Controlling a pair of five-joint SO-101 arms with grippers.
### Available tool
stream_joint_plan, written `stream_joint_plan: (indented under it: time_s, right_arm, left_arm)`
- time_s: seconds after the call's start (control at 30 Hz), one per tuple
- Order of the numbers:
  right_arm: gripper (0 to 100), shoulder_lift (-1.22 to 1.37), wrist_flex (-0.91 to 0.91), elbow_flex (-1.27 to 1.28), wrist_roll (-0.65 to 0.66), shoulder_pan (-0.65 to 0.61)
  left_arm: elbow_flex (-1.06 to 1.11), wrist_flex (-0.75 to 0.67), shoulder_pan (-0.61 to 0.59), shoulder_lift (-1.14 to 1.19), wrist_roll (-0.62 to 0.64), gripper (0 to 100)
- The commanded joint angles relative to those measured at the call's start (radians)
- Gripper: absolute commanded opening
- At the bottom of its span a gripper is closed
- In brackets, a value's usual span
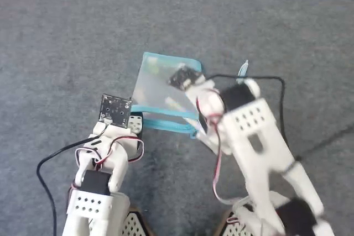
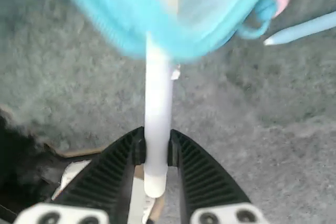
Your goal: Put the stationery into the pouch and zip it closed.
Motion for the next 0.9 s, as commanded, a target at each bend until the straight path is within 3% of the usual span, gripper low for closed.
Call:
stream_joint_plan:
  time_s: [0.0, 0.2, 0.47, 0.73, 0.87]
  right_arm:
    - [0.6, 0.151, 0.042, -0.186, -0.086, 0.013]
    - [0.6, 0.321, 0.041, -0.399, -0.207, 0.013]
    - [0.9, 0.334, 0.038, -0.557, -0.216, -0.054]
    - [23.5, 0.334, -0.004, -0.562, -0.212, -0.113]
    - [27.0, 0.315, -0.054, -0.572, -0.21, -0.11]
  left_arm:
    - [-0.035, -0.006, 0.014, 0.006, -0.009, 1]
    - [-0.012, -0.008, 0.075, 0.006, -0.04, 1]
    - [-0.005, -0.008, 0.084, 0.006, -0.04, 1]
    - [-0.005, -0.008, 0.084, 0.006, -0.04, 1]
    - [-0.004, -0.008, 0.084, 0.006, -0.04, 1]
